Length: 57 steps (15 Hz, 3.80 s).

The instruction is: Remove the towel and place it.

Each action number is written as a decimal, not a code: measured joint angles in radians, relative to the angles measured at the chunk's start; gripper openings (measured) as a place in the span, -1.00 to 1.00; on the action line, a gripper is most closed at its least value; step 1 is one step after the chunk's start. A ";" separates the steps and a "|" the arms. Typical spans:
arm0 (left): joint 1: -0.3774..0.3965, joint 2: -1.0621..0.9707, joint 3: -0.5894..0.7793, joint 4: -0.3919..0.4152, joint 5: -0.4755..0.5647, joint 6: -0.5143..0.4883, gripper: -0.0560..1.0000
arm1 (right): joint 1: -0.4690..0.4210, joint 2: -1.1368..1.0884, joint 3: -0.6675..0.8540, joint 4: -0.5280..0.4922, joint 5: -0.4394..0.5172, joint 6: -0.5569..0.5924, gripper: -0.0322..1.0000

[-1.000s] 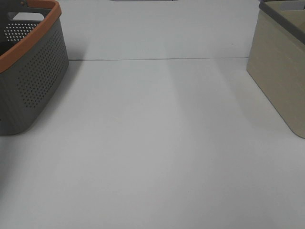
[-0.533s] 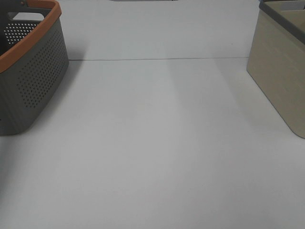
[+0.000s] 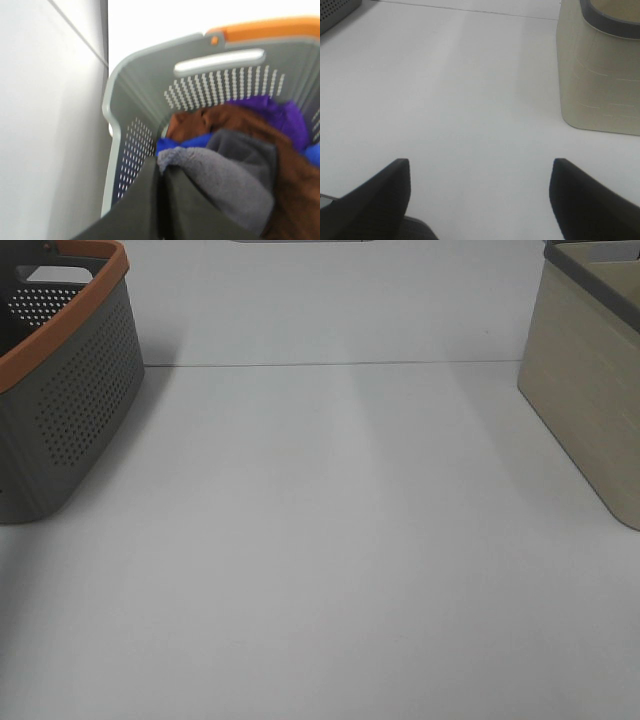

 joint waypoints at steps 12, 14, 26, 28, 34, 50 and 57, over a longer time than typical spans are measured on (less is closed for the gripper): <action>-0.182 -0.040 -0.330 -0.343 -0.242 -0.007 -0.89 | 0.000 0.000 0.000 0.000 0.000 0.000 0.53; -0.233 -0.040 -0.355 -0.324 -0.283 -0.007 -0.89 | 0.000 0.000 0.000 0.000 0.000 0.000 0.53; -0.578 -0.040 -0.407 0.246 -0.244 -0.319 -0.89 | 0.000 0.000 0.000 0.020 0.000 0.000 0.53; -0.656 -0.034 -0.407 0.443 -0.134 -0.438 -0.89 | 0.000 0.000 0.000 0.038 0.000 0.000 0.53; -0.775 0.069 -0.408 0.557 0.100 -0.505 -0.89 | 0.000 0.065 -0.028 0.108 -0.056 -0.070 0.53; -0.892 0.154 -0.407 0.668 0.317 -1.052 -0.89 | 0.000 0.974 -0.065 0.812 -0.641 -1.077 0.42; -0.878 0.141 -0.407 0.537 0.180 -0.713 -0.89 | 0.000 1.049 -0.065 1.044 -0.724 -1.318 0.41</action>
